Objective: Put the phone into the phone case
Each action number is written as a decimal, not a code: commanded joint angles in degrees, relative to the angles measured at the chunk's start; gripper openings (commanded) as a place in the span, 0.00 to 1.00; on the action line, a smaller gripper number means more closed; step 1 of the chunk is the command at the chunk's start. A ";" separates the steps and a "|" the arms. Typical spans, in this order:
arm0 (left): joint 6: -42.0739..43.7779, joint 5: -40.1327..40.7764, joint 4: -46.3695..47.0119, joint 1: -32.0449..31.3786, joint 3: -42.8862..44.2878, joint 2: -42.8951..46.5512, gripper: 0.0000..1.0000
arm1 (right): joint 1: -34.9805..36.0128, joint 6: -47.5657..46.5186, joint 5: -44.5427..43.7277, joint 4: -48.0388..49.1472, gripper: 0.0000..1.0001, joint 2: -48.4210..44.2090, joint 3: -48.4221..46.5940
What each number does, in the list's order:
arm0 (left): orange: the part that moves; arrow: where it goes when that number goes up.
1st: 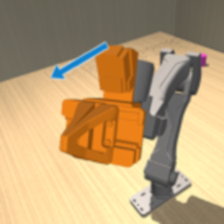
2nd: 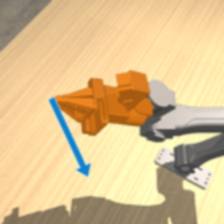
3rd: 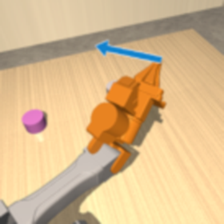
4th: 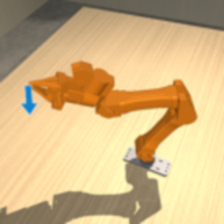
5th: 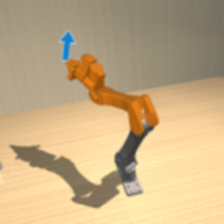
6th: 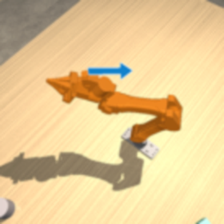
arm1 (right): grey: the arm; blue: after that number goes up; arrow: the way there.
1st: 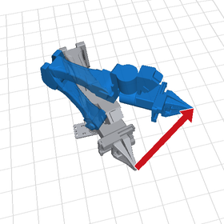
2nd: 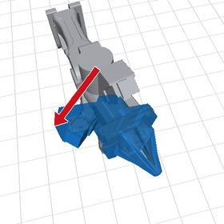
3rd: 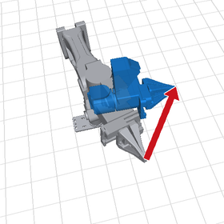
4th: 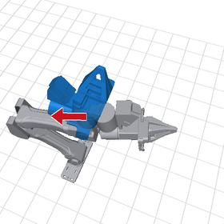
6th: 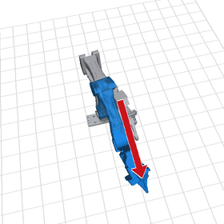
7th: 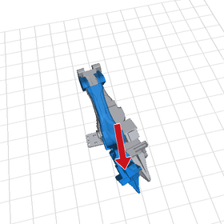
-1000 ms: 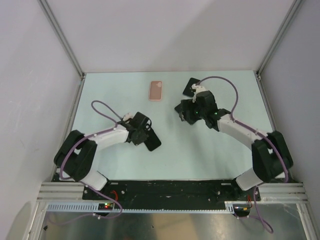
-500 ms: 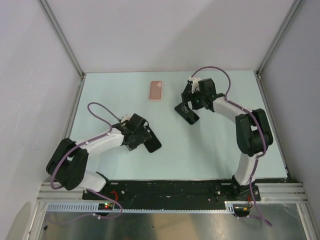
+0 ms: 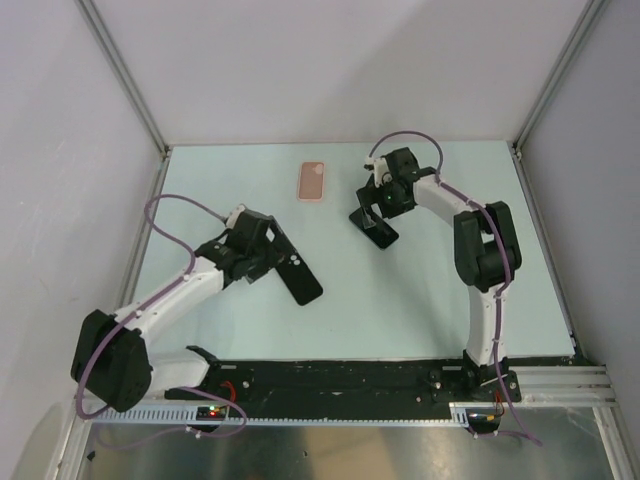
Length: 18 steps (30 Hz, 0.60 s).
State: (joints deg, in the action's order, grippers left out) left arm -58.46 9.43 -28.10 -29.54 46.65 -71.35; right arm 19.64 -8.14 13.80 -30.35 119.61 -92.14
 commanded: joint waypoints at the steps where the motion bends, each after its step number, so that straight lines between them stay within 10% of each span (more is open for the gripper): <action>1: 2.45 -1.39 -1.06 1.50 3.22 2.92 0.98 | -0.20 -2.20 -0.50 -5.27 0.99 1.15 -3.85; 18: 2.67 -2.97 -1.35 4.50 3.15 4.63 0.98 | 1.62 -4.65 -3.66 -11.72 0.99 6.70 -9.67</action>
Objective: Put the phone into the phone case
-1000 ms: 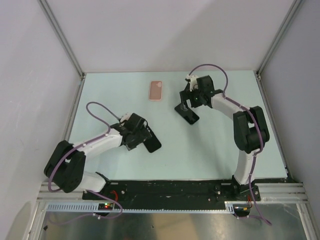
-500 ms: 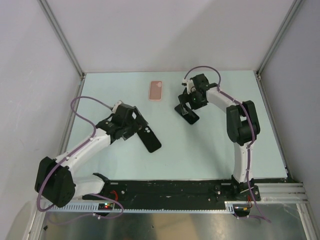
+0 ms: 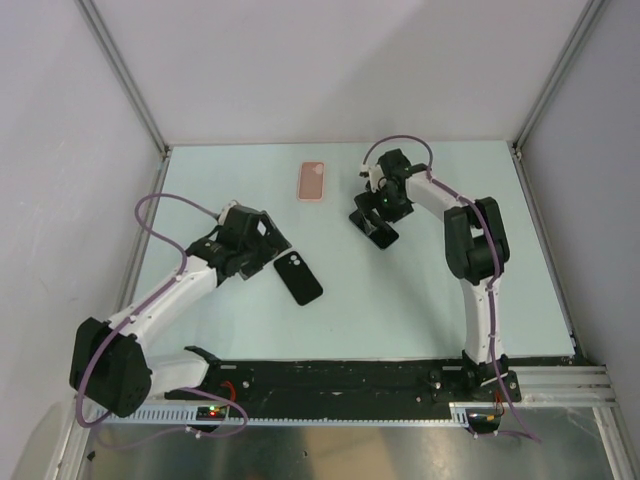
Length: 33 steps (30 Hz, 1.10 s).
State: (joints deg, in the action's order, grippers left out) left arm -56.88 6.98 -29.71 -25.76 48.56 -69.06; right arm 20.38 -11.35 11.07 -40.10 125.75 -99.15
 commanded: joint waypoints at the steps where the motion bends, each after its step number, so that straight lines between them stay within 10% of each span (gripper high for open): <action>1: 1.08 -0.50 0.27 0.80 1.27 2.39 0.98 | 1.14 -1.55 -1.12 -1.99 0.99 0.68 -2.73; 19: -0.15 -0.27 0.24 2.50 2.94 0.99 0.99 | 5.71 -0.82 -13.33 -4.16 0.92 2.80 -2.16; 33: 2.27 -3.55 0.14 6.08 20.39 -19.64 0.97 | 14.88 7.37 -17.08 4.93 0.38 -5.41 14.02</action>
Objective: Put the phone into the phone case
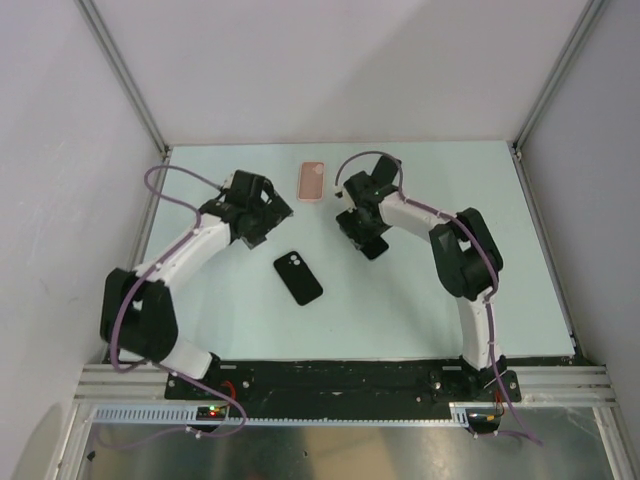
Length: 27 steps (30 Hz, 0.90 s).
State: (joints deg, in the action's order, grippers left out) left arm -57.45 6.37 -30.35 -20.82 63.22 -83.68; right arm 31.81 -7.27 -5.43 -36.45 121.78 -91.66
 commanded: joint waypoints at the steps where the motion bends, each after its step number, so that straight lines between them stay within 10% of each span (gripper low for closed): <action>1: 3.82 -3.95 0.45 1.22 7.15 -7.07 0.97 | 3.75 3.78 -0.08 2.03 0.36 -2.24 8.09; 27: -2.51 -20.65 2.42 -2.42 18.32 -27.30 0.77 | -0.60 15.40 25.78 10.98 0.30 -4.94 13.41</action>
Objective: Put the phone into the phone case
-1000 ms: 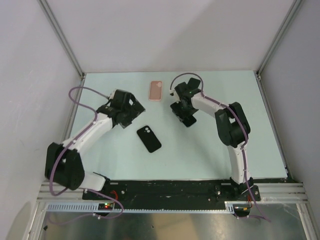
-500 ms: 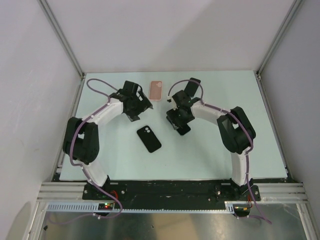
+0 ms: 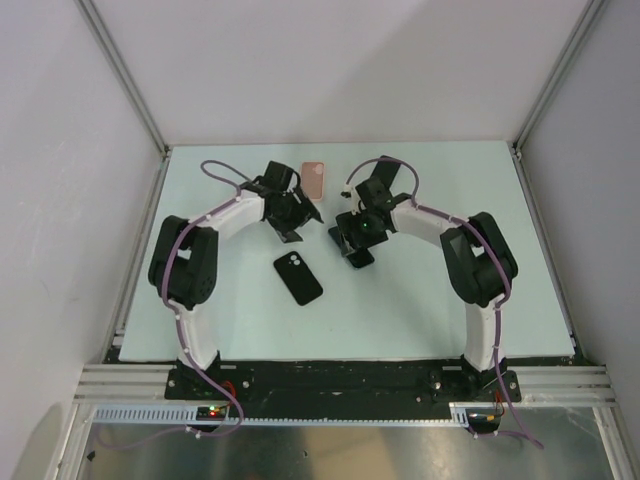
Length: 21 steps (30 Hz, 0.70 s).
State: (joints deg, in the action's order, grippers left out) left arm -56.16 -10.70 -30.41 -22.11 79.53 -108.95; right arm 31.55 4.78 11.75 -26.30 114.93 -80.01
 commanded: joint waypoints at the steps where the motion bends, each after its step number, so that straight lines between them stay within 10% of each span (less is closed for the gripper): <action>1: -4.54 -3.96 3.35 -1.33 2.02 -2.71 0.76 | -0.61 3.60 9.28 0.96 0.30 2.02 1.82; 21: -10.79 -7.45 12.56 -5.18 4.57 -12.31 0.47 | -4.29 6.28 19.05 3.82 0.30 3.85 3.67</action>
State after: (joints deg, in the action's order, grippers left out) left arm -64.82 -16.86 -20.62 -26.87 82.96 -121.01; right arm 27.46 9.54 27.73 -21.54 115.68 -78.22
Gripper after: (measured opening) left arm 0.511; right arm 0.741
